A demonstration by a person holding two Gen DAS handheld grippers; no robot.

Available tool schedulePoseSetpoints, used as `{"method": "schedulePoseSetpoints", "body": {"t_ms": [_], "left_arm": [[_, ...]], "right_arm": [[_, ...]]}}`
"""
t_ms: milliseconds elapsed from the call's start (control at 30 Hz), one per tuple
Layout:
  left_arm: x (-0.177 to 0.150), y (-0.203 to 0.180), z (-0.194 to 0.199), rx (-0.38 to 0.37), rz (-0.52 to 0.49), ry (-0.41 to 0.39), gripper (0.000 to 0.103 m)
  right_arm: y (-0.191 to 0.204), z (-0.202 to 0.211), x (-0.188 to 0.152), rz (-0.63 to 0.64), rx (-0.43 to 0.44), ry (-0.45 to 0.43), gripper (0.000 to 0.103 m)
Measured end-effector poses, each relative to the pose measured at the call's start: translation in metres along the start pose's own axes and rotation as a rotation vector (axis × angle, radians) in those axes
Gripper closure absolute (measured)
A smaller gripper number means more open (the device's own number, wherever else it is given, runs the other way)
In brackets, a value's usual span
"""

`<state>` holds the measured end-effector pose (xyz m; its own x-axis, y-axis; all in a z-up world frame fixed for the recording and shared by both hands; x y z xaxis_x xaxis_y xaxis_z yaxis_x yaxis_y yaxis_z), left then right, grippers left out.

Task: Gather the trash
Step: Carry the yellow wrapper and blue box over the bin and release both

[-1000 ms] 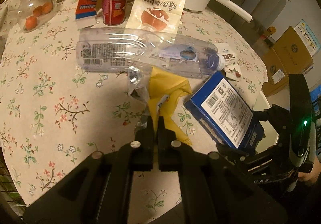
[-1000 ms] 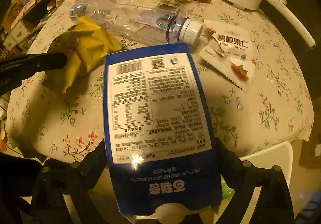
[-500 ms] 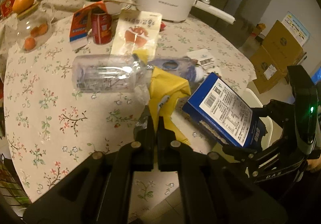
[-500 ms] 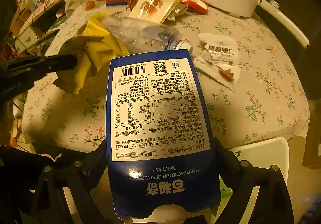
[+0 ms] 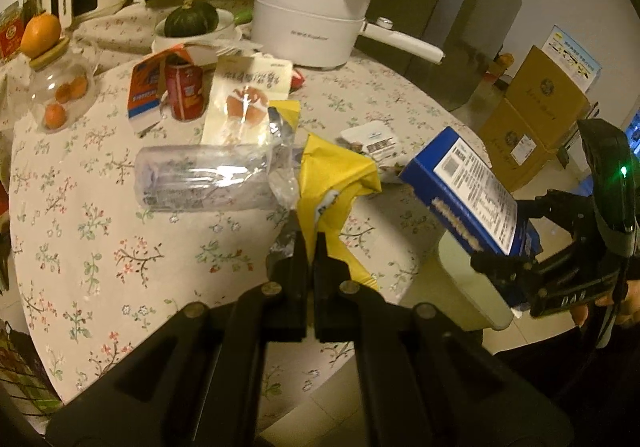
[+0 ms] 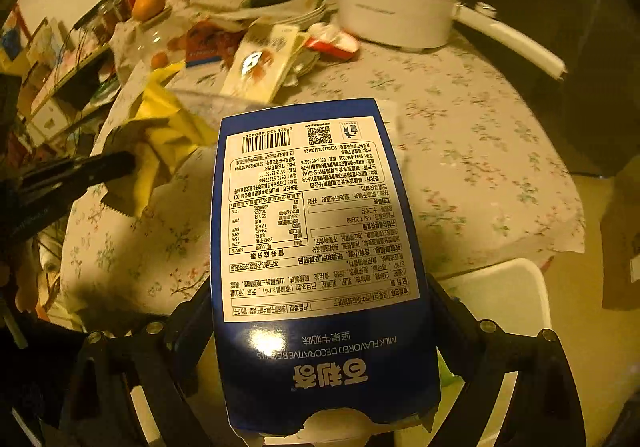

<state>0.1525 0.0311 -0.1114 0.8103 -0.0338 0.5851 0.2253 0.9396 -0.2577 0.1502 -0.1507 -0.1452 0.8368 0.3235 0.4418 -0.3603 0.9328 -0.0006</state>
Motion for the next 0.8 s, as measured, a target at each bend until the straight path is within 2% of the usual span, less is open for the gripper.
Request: {"method": "schedulePoseSetpoints", "body": {"t_ms": [367,800], "left_arm": [[0.006,-0.033,-0.011,-0.032,-0.052,0.01,0.101],[0.008,-0.096,-0.034,-0.096,-0.139,0.048,0.101]], "right_arm": [[-0.043,0.014,-0.012,-0.09,-0.044,-0.015,0.008],[-0.1,0.022,-0.049,-0.192,-0.095,0.005,0.008]]}}
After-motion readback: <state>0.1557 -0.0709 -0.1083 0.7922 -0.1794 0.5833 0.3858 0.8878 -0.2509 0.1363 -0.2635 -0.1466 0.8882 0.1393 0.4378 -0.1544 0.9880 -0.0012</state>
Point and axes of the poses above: each gripper's, at about its wrist camera, not at the fingertips, and z roughly against the way its jaws point, y to its left, x to its top, the point moved 5 cm from there along -z, roughly the way its jaws point, and after that the axes turned 4 degrees about z, right-handed, at the moved point
